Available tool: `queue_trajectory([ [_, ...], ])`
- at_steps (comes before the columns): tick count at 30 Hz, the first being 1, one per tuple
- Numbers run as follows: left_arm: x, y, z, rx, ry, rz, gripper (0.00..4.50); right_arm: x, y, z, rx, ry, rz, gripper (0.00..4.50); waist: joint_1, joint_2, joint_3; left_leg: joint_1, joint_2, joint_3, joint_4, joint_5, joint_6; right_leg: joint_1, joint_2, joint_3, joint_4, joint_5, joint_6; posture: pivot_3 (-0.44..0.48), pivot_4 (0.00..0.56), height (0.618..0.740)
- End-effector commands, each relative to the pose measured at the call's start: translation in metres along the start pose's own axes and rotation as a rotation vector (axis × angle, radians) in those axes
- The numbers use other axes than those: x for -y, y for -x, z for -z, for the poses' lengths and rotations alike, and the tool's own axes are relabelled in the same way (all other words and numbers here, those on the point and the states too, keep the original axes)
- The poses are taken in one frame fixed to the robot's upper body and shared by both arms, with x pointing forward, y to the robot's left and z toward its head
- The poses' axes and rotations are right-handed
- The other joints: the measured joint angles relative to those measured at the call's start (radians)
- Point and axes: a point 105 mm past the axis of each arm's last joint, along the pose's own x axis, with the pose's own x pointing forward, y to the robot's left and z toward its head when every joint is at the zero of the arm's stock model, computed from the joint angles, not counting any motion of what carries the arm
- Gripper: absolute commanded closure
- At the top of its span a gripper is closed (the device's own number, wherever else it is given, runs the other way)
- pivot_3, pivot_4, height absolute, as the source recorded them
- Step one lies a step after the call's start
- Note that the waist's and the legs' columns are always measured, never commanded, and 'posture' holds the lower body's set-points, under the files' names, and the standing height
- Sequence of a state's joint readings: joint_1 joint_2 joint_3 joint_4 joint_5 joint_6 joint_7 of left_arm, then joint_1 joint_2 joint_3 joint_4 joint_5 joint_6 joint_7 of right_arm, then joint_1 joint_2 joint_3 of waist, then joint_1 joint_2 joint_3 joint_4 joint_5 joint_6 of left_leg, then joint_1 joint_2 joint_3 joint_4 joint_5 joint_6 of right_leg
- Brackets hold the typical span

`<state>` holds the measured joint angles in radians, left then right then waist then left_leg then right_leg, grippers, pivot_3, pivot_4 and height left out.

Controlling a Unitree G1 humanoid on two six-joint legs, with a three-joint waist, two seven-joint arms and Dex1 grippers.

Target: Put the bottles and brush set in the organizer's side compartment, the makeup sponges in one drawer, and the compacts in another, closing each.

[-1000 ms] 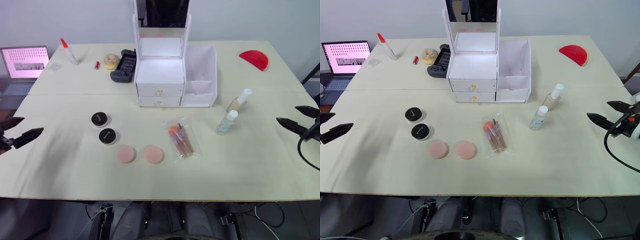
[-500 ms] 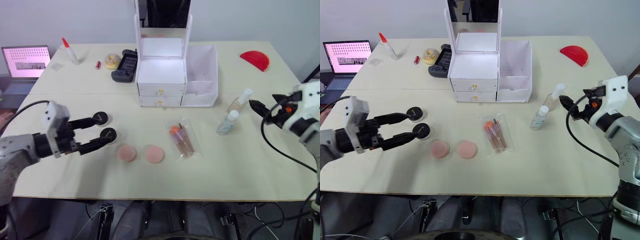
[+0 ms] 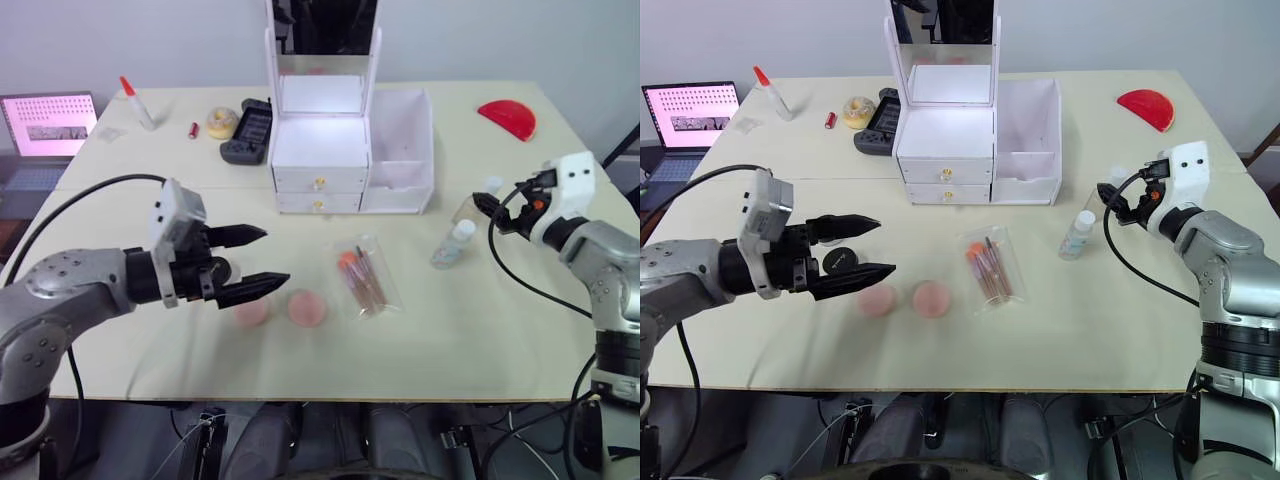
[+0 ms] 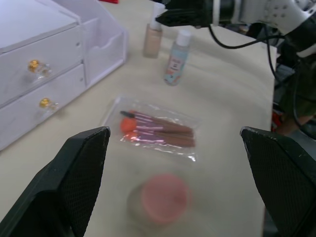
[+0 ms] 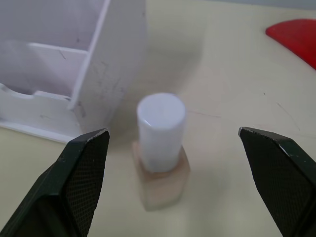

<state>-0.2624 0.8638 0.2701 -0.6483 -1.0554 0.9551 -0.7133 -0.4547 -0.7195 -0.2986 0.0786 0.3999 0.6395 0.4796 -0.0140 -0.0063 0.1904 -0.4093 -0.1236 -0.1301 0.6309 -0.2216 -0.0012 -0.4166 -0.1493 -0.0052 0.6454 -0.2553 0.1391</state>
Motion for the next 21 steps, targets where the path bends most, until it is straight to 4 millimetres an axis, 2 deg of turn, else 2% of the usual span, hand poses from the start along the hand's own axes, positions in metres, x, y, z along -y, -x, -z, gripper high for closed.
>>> queue_trajectory([
  [1,0.004,0.004,-0.005,0.007,-0.028,-0.011,0.05,-0.001,-0.002,-0.015,0.061,0.029,-0.012,0.0,0.001,0.0,0.0,0.0,0.0,0.0,0.0,0.0,0.0,0.0,0.0,0.0,0.0,0.0,0.0,0.0,0.15,0.738],
  [13,0.008,0.0,-0.008,0.041,-0.019,-0.022,0.05,-0.003,-0.011,-0.014,0.053,0.037,-0.054,0.0,0.003,0.0,0.0,0.0,0.0,0.0,0.0,0.0,0.0,0.001,0.0,0.0,0.0,0.0,-0.001,0.0,0.15,0.738],
  [16,0.008,0.001,-0.009,0.044,-0.018,-0.025,0.0,-0.004,-0.013,-0.015,0.055,0.038,-0.059,0.85,0.003,0.0,0.0,0.0,0.0,0.0,0.0,0.0,0.0,0.001,0.0,0.0,0.0,0.0,-0.001,0.0,0.15,0.738],
  [21,0.007,0.001,-0.01,0.045,-0.014,-0.022,0.0,-0.003,-0.014,-0.02,0.069,0.041,-0.067,3.28,0.002,0.0,0.0,0.0,0.0,0.0,0.001,0.0,0.0,0.001,0.0,0.0,-0.001,0.0,-0.001,0.0,0.15,0.738],
])
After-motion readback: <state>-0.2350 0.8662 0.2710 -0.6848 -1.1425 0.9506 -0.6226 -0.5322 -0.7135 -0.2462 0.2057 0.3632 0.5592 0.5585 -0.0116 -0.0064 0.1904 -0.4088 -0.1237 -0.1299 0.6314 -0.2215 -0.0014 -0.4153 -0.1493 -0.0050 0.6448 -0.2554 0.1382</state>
